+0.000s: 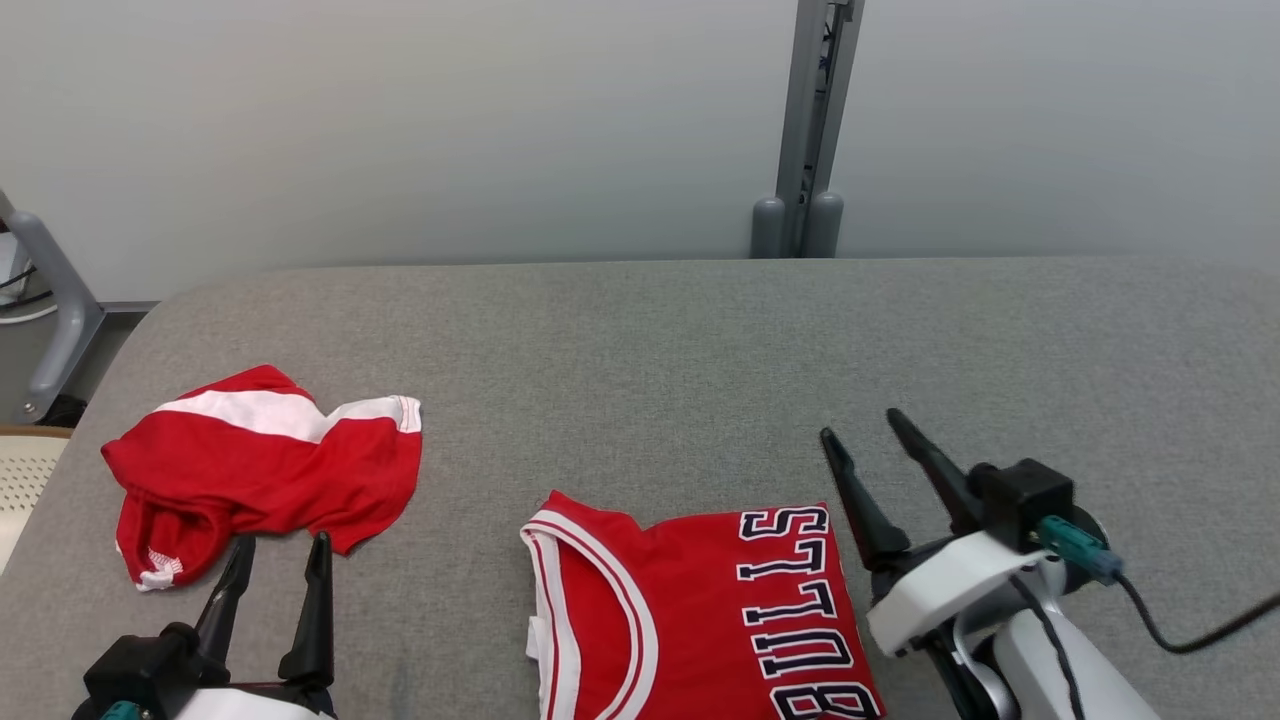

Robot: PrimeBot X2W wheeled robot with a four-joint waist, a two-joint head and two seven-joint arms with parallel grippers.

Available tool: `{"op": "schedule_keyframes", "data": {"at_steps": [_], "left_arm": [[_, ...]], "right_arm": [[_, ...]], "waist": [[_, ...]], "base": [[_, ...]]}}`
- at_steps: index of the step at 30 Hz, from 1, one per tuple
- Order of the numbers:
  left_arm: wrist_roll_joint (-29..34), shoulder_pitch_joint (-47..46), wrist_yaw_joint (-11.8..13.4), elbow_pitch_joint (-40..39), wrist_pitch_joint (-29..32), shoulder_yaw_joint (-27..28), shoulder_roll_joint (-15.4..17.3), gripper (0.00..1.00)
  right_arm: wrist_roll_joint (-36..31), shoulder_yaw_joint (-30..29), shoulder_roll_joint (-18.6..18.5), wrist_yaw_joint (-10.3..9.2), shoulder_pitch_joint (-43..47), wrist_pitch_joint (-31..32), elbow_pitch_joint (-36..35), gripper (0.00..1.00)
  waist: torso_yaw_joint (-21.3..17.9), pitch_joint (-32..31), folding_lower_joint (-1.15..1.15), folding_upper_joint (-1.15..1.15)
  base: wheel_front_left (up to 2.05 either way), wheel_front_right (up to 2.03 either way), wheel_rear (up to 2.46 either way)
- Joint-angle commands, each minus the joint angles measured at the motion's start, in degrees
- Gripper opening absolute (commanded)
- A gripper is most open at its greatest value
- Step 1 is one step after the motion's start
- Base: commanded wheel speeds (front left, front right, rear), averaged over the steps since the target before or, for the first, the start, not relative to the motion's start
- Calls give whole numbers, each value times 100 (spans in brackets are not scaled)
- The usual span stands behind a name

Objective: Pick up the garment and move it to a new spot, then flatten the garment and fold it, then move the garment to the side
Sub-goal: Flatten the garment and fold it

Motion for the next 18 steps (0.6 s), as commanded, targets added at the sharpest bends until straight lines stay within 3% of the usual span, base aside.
{"op": "schedule_keyframes", "data": {"at_steps": [1, 12, 18], "left_arm": [[50, 48, 22, -29, -8, 39, 26, 100], [123, 172, 29, -396, -8, 263, 5, 100], [188, 283, 26, -519, -8, 343, -83, 100]], "right_arm": [[-74, -127, -38, 3, 140, -29, -137, 100], [-639, -1756, 36, 2, 1386, -57, -1724, 100], [-771, -1783, 66, 3, 1663, -60, -1795, 100]], "waist": [[-36, -3, 0, 0], [-237, 62, 0, 0], [-270, 131, 0, 0]], "base": [[0, 0, 0], [0, 0, 0], [0, 0, 0]]}}
